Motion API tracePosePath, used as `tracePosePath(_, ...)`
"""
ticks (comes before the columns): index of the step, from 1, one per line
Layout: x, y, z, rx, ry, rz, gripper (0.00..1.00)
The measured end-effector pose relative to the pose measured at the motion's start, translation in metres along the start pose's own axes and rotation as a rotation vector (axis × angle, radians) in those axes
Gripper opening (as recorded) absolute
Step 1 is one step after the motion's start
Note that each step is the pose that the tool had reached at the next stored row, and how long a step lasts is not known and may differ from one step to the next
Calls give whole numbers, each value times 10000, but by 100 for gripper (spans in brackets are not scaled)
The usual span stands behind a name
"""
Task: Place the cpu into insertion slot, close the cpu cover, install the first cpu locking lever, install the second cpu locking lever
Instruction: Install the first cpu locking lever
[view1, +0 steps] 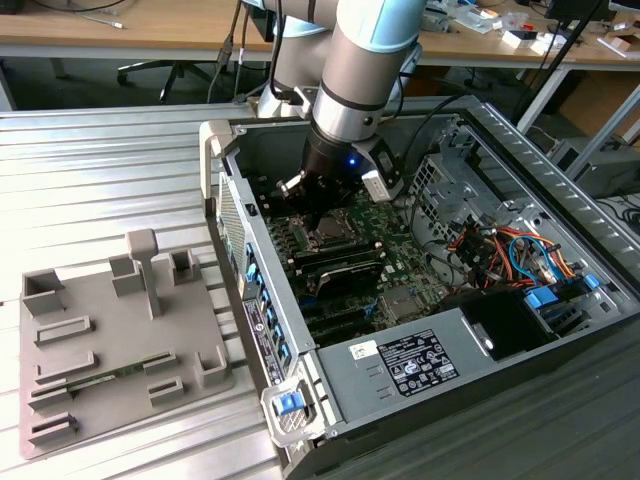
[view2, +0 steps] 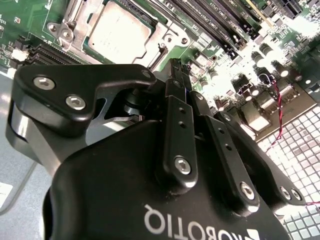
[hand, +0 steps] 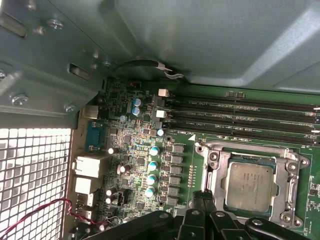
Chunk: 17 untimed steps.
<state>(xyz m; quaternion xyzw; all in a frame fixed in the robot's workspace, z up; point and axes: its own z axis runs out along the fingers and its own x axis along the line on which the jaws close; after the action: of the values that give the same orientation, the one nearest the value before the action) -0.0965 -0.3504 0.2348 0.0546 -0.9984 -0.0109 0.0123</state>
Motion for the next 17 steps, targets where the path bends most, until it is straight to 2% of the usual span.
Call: tracePosePath(17, 6, 2, -52, 0, -1, 0, 11)
